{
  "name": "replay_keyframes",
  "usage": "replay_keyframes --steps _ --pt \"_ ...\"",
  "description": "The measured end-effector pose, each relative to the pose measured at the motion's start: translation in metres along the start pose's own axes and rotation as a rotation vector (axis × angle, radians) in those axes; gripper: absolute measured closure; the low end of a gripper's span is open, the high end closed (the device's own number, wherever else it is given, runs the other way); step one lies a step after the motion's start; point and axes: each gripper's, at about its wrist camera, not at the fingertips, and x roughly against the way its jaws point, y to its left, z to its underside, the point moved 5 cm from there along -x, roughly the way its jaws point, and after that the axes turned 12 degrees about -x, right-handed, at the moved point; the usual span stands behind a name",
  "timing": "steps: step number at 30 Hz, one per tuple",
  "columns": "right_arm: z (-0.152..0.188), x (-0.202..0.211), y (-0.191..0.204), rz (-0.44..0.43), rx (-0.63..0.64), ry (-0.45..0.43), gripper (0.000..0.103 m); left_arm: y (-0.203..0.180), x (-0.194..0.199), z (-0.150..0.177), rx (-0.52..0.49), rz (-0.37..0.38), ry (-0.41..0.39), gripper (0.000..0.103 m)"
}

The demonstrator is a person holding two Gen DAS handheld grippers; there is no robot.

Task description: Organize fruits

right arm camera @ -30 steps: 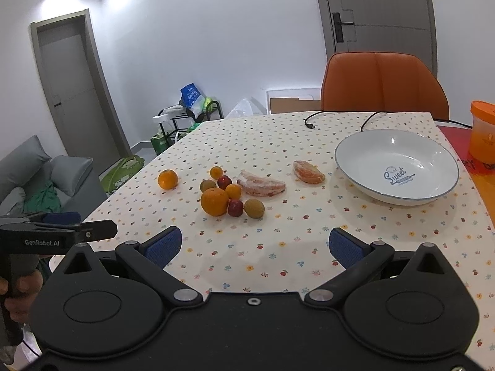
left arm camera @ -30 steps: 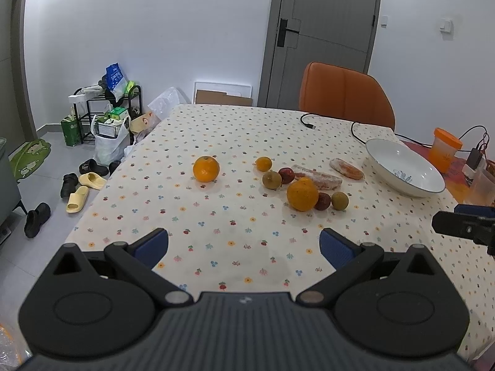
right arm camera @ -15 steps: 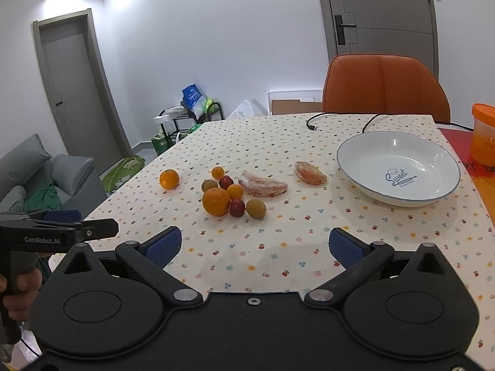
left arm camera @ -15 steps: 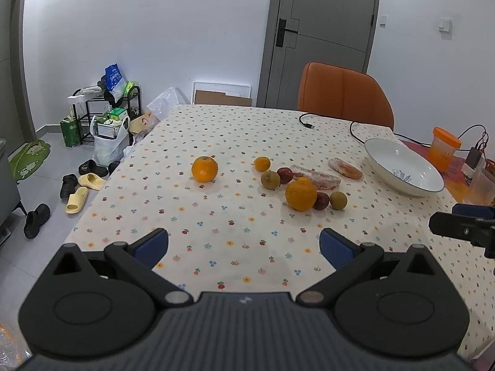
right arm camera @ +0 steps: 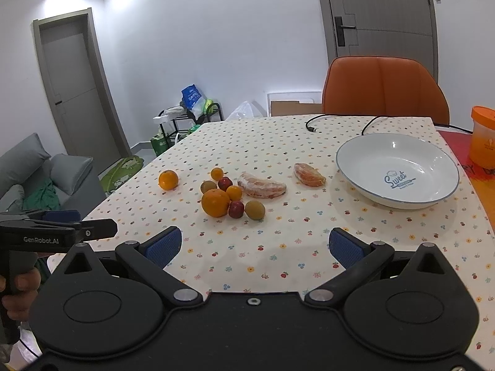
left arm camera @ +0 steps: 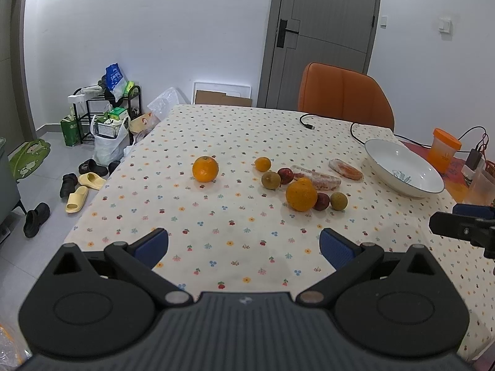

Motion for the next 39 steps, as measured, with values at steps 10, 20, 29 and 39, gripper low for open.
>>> replay_keyframes --steps 10,20,29,39 --pt "-0.002 0.000 0.001 -0.004 0.002 -0.004 0.000 0.000 0.000 0.000 0.000 0.001 0.001 0.000" --pt "-0.006 -0.007 0.004 -0.020 -0.002 -0.008 0.000 0.000 -0.005 -0.005 -0.005 0.009 0.000 0.000" --pt "-0.007 -0.016 0.006 -0.038 0.000 -0.013 0.000 0.005 -0.012 -0.010 0.006 -0.009 -0.009 0.000" --pt "-0.009 -0.028 0.001 -0.059 0.005 -0.002 0.000 0.000 -0.030 -0.013 0.027 0.032 -0.010 0.000"
